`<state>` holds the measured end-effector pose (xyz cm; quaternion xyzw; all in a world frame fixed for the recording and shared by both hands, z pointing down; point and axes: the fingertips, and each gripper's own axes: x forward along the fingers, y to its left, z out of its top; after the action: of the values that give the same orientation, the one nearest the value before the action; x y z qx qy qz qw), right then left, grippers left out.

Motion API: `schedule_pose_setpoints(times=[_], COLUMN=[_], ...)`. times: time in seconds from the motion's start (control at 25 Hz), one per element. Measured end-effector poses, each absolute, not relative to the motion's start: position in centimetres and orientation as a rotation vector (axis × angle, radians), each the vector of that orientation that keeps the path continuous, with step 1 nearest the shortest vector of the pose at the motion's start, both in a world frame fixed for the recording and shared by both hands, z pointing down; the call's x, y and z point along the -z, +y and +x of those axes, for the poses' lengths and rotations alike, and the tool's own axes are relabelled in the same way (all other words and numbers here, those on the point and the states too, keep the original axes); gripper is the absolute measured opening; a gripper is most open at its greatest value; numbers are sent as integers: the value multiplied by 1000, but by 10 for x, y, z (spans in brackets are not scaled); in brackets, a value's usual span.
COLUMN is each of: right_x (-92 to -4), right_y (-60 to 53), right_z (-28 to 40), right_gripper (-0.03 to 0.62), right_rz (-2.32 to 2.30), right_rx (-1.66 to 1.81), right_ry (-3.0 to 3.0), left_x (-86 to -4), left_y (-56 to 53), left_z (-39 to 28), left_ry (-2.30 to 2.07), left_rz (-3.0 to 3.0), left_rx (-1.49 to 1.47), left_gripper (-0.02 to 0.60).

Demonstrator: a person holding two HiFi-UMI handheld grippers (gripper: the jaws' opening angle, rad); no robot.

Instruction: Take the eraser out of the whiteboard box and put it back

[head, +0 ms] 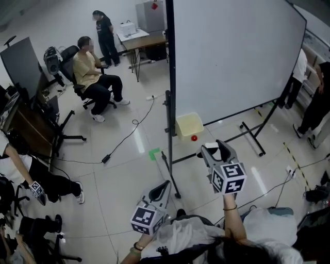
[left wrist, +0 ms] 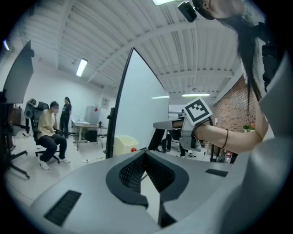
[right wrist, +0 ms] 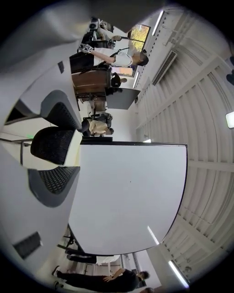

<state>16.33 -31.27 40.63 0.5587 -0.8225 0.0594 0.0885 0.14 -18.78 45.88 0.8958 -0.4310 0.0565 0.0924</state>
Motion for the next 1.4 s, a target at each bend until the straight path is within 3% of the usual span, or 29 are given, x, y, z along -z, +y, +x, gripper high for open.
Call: schedule_pose_setpoints(times=[0.44,0.68,1.08,1.4], right_x=[-436,-475,-409,-416], right_y=[-471,-497,-438,-344], right_z=[131,123,136,123], right_gripper=[262,276,255,233], right_rz=[1566,1489,1666,1713], right_rx=[-79,-97,-65,-94], right_ry=[-2447,-2376,-2599,-2575], left_x=[-471,-472,-479,-480], left_y=[-221,-232,-233,-202], left_z=[-78,-81,-58,-40], left_ry=[-1685,-1696,-1532,-1329], left_rz=[2353,2329,2436,2557], left_rx=[-122,-124,-164,-196], left_gripper=[-11,-11,-11,-11])
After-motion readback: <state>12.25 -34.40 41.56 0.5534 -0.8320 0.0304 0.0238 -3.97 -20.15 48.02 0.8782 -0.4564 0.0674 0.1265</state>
